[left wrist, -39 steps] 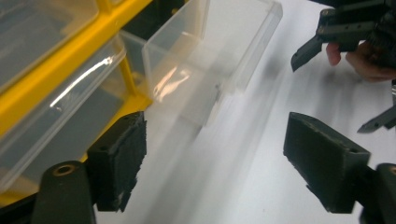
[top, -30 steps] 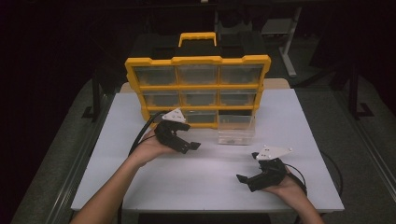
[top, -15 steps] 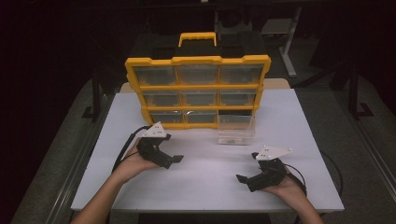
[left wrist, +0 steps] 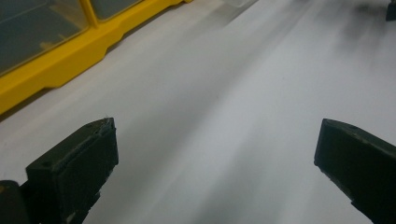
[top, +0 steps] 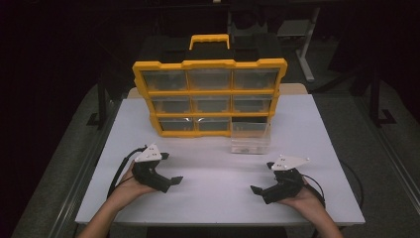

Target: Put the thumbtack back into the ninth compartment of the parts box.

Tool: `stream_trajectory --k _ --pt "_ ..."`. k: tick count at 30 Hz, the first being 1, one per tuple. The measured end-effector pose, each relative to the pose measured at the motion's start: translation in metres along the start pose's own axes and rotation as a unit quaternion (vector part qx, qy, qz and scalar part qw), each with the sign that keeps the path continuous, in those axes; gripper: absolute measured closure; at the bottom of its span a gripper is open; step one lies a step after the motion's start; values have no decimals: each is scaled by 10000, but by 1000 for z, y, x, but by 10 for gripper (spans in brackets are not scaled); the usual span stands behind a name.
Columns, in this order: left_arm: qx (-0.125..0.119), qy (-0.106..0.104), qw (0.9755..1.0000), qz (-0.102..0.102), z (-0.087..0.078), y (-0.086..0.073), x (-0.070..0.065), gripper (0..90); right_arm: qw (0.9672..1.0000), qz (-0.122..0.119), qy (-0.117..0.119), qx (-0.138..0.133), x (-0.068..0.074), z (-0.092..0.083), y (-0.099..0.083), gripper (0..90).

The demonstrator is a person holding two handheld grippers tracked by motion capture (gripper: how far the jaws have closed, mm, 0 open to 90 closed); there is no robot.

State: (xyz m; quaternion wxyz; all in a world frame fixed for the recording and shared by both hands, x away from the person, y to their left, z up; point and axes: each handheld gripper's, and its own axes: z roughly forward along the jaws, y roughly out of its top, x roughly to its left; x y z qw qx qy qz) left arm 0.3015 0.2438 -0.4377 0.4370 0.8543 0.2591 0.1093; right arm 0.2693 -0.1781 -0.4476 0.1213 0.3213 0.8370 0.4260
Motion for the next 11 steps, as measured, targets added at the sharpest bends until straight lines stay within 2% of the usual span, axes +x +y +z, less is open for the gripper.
stream_trajectory --k 5,11 --pt "-63 -20 9999 -83 -3 -12 1 0 10000 -6 -9 12 0 0 0 0" --pt "-19 -65 9999 -84 0 -16 -1 0 10000 13 -14 8 0 -1 -1 0"
